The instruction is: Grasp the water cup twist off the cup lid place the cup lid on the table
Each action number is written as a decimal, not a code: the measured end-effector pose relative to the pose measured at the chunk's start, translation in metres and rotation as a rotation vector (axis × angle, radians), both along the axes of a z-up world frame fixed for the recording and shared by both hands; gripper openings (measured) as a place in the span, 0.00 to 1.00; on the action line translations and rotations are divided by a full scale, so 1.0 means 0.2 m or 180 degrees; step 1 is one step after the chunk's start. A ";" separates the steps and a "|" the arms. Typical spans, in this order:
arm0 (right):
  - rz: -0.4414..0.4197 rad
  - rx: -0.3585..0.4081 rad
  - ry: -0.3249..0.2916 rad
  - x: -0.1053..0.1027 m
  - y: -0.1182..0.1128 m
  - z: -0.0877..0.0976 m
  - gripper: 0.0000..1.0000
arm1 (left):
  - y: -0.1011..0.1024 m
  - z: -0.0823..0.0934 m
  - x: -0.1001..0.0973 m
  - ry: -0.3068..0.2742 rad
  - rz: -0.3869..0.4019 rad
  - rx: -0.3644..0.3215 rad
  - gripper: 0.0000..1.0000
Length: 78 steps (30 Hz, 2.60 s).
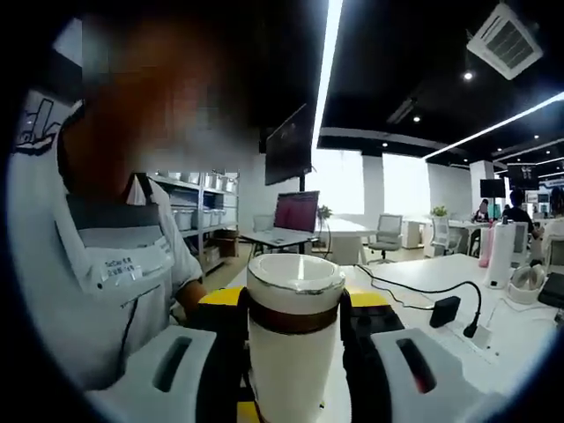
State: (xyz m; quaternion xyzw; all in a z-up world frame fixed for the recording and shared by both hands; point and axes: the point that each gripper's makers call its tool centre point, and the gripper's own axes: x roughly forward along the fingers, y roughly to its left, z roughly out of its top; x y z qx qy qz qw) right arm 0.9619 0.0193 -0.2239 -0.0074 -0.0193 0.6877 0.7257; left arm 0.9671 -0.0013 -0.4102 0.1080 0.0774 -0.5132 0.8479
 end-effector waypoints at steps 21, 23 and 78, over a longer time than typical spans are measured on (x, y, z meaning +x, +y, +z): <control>-0.1469 -0.0001 0.0253 0.06 -0.11 0.03 0.71 | 0.00 0.01 -0.02 0.0001 0.0001 0.0004 0.49; -0.1749 -0.0054 0.0260 0.07 -0.12 0.02 0.74 | 0.00 0.01 -0.02 -0.0004 0.0000 0.0007 0.49; -0.4303 0.0142 -0.0193 0.03 -0.07 0.09 0.45 | 0.00 0.00 -0.02 0.0043 -0.0060 0.0024 0.48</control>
